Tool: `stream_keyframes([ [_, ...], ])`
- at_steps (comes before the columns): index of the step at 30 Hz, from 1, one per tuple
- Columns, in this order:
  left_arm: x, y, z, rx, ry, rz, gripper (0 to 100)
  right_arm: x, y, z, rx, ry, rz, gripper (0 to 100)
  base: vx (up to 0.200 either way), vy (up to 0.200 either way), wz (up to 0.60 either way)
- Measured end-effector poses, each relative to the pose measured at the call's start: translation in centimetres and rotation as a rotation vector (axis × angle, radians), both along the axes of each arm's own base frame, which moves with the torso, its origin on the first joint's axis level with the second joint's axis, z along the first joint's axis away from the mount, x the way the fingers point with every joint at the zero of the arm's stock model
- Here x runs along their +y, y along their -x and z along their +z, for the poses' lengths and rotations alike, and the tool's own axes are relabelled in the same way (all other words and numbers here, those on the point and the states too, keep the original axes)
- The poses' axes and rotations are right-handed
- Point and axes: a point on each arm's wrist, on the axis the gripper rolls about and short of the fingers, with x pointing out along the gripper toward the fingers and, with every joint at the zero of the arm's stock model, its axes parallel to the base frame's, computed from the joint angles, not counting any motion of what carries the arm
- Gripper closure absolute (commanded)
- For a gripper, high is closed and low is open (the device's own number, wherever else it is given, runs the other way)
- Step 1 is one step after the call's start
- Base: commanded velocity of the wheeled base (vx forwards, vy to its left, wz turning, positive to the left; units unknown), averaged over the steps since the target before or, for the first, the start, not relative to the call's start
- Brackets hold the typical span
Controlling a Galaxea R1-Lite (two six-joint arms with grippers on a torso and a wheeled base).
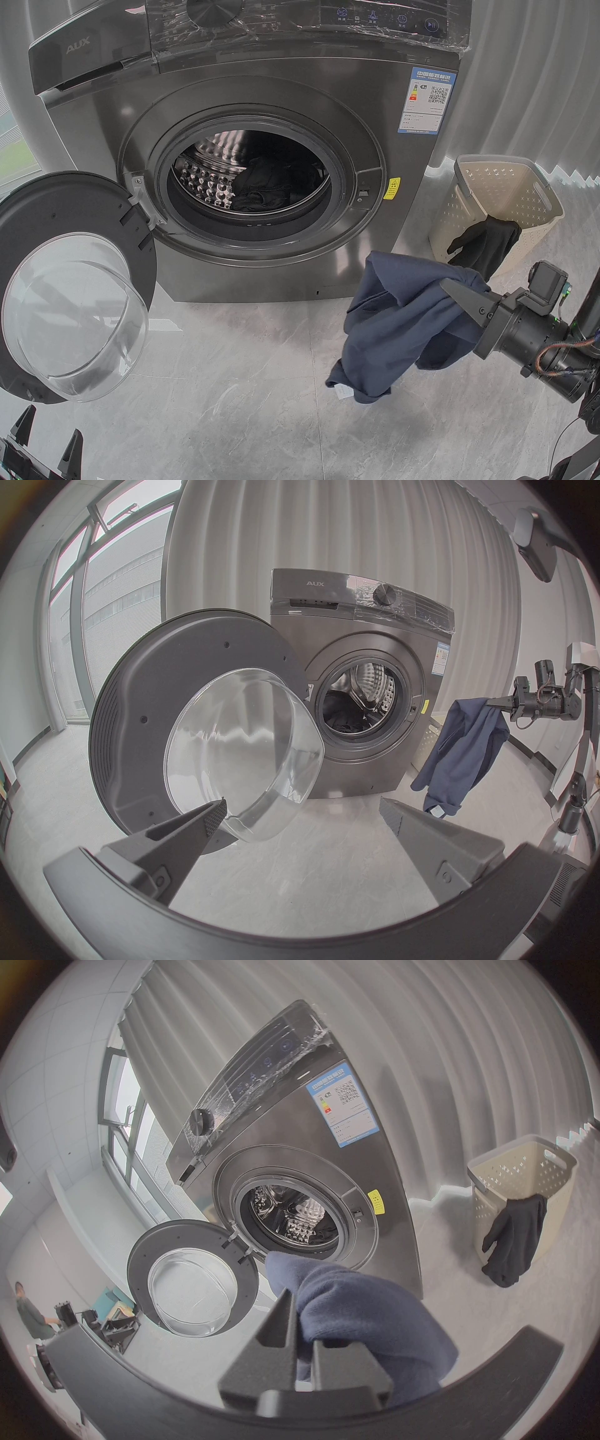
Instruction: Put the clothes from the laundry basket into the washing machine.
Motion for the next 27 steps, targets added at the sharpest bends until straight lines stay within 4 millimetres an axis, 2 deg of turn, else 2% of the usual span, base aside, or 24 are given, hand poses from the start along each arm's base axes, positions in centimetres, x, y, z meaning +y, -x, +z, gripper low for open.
stream_keyframes([
  [7,0.0,0.0,0.0,0.000,-0.002,0.000,0,-0.6,0.3,-0.7,0.031,0.008,0.002,100,0.000,0.000,0.00],
  [22,0.0,0.0,0.0,0.000,-0.004,0.000,0,-1.4,-0.1,-0.5,0.008,0.008,0.013,100,0.000,0.000,0.00],
  [27,0.0,0.0,0.0,-0.001,-0.004,0.000,0,-1.4,0.0,-0.5,0.000,0.019,0.040,100,0.000,0.200,0.00],
])
